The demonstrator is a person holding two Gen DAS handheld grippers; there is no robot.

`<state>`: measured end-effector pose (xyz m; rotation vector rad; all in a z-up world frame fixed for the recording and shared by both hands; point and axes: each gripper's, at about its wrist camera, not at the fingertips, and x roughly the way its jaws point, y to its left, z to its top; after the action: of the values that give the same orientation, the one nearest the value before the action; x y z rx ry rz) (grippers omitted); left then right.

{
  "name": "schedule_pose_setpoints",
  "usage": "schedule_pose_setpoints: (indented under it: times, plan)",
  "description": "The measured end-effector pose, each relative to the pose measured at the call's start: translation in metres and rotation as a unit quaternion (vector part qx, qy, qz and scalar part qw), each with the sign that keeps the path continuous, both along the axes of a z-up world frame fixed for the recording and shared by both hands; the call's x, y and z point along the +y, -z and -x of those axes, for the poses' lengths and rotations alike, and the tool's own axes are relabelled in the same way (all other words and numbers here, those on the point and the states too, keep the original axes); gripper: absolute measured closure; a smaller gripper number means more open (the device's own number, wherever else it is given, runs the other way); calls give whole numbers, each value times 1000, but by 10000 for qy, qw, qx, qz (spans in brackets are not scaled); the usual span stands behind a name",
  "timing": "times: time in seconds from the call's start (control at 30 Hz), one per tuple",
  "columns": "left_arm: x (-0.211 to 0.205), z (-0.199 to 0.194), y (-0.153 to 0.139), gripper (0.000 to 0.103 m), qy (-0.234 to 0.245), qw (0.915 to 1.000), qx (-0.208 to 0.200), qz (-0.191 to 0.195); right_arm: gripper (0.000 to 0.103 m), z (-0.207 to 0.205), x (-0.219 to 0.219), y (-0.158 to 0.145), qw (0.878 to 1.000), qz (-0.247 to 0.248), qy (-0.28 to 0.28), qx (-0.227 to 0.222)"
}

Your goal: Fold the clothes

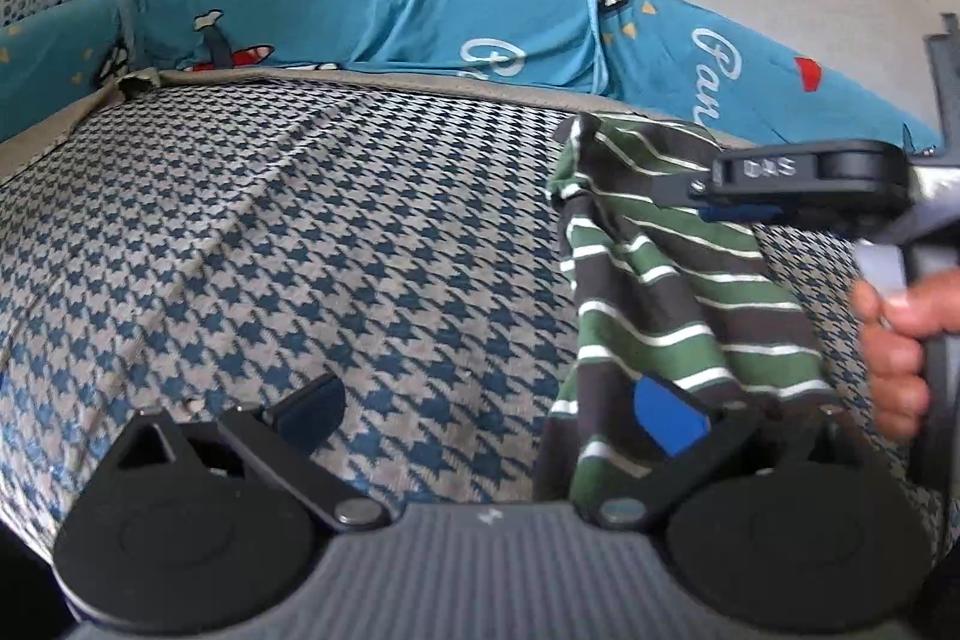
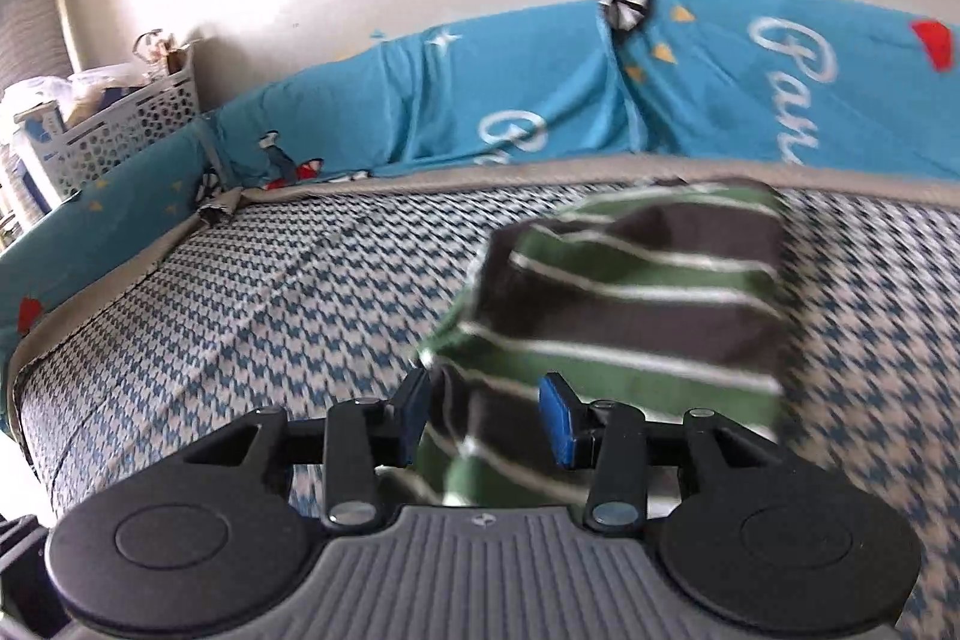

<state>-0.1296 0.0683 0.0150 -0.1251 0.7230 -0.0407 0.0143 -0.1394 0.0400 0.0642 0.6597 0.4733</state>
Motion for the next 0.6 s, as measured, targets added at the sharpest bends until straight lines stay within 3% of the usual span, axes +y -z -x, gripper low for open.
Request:
schedule_pose_setpoints:
  times: [0.2,0.4,0.6]
  plan:
    - [0,-12,16,0,-55,9992,383,-88,63,36,-23,-2,9996,-58,193,210]
    - [-2,-12,22,0,-149,9980,282,-539,63,70,-45,-1,9973,76,620,395]
    - [1,-12,24,0,-152,9979,235,-584,63,103,-67,7,9924,26,1025,683]
